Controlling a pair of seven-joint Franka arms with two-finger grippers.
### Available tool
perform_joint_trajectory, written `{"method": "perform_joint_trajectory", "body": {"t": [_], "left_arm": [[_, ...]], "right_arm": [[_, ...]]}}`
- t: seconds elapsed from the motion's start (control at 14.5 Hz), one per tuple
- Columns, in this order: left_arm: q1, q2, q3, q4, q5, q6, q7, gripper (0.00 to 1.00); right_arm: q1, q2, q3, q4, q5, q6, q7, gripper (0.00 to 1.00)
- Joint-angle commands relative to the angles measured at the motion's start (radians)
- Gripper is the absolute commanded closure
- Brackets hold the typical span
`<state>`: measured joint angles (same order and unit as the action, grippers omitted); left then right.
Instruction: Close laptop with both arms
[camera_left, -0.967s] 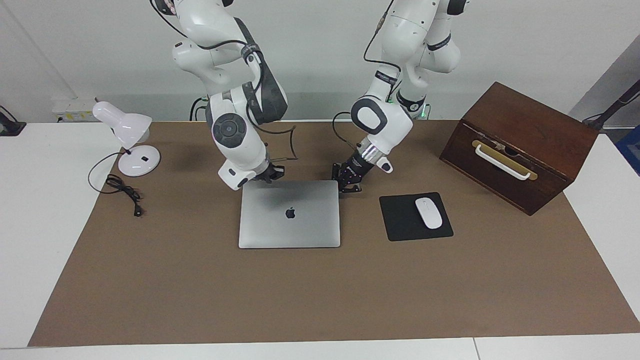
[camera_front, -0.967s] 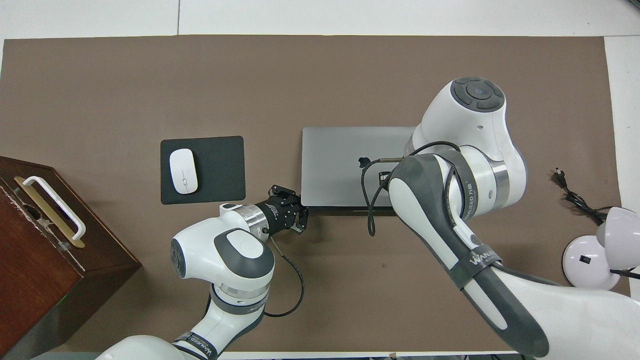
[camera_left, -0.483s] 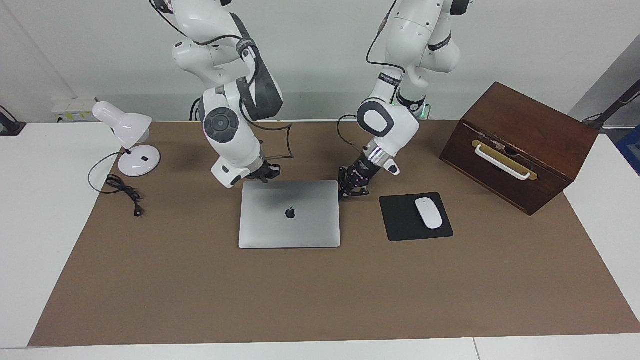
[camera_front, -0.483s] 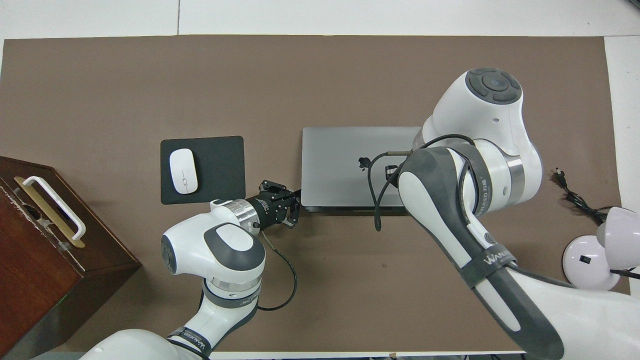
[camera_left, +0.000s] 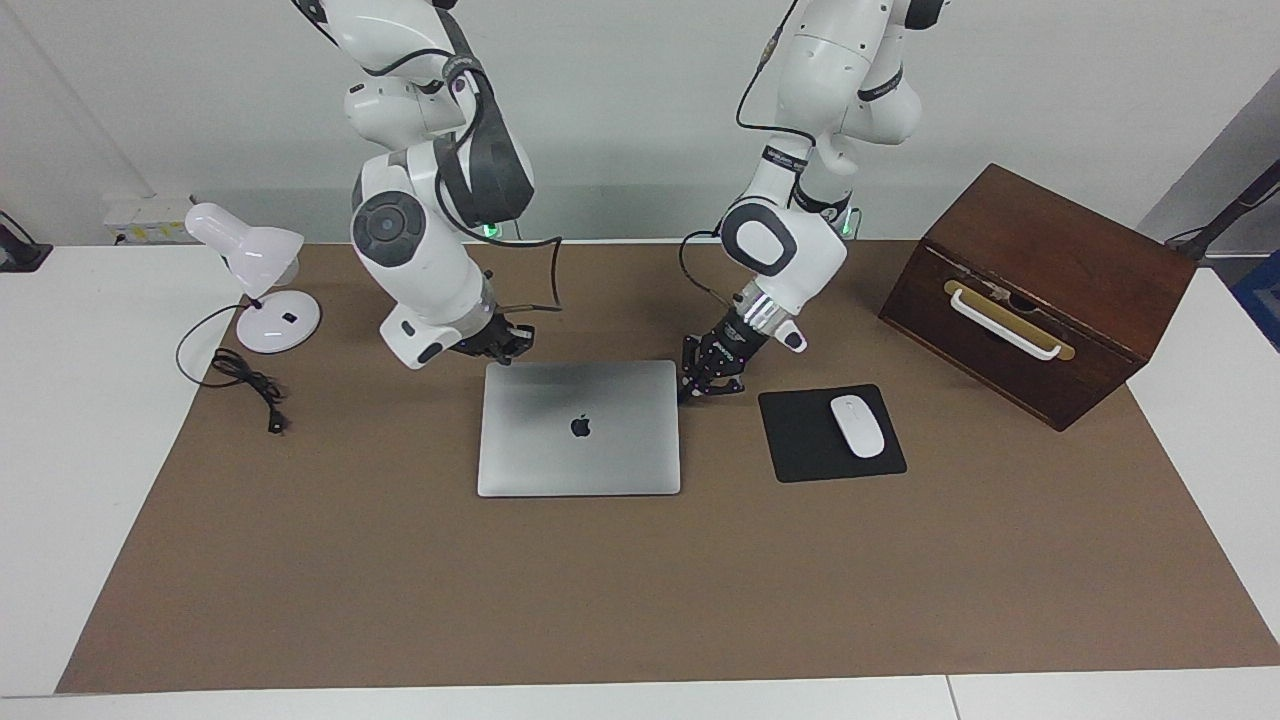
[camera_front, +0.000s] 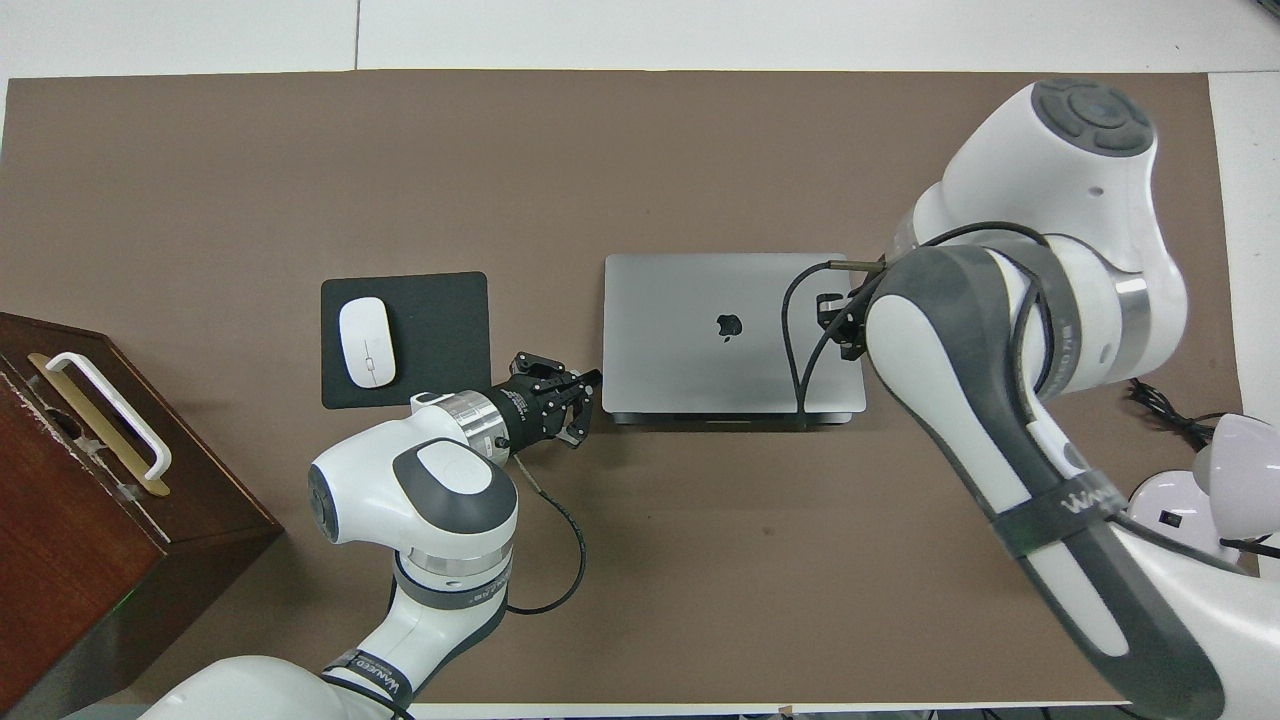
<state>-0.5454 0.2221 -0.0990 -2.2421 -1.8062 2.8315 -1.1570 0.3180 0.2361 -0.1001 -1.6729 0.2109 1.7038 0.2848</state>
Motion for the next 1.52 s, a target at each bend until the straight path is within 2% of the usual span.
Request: {"method": "perform_joint_trajectory", "body": {"t": [0.0,0.35,0.55,0.69,0.9,1.11,1.24,1.45], "left_arm": [[0.022,-0.026,0.002,-0.011,-0.009,-0.034,0.022,1.0],[0.031,-0.029,0.01,-0.007,0.005,-0.02,0.1,1.0],[0.079,-0.029,0.01,0.001,0.005,-0.023,0.202,1.0],[0.131,-0.03,0.008,0.024,0.011,-0.03,0.25,1.0],[0.188,-0.027,0.007,0.064,0.111,-0.035,0.253,1.0],[0.235,-0.012,0.007,0.122,0.273,-0.035,0.255,1.0],[0.246,0.012,0.007,0.163,0.405,-0.035,0.257,1.0],[0.269,0.029,0.007,0.208,0.592,-0.037,0.26,1.0]], "right_arm": [[-0.065,-0.037,0.007,0.021,-0.001,-0.029,-0.055,1.0],[-0.175,-0.098,0.029,0.045,-0.111,-0.029,-0.163,1.0],[-0.22,-0.129,0.033,0.056,-0.18,-0.029,-0.235,1.0],[-0.276,-0.152,0.071,0.074,-0.211,-0.027,-0.301,1.0],[-0.37,-0.172,0.141,0.107,-0.27,-0.032,-0.401,1.0],[-0.392,-0.187,0.149,0.12,-0.291,-0.052,-0.444,1.0],[-0.392,-0.189,0.143,0.121,-0.286,-0.067,-0.444,0.78],[-0.392,-0.199,0.14,0.121,-0.286,-0.069,-0.444,0.57]]}}
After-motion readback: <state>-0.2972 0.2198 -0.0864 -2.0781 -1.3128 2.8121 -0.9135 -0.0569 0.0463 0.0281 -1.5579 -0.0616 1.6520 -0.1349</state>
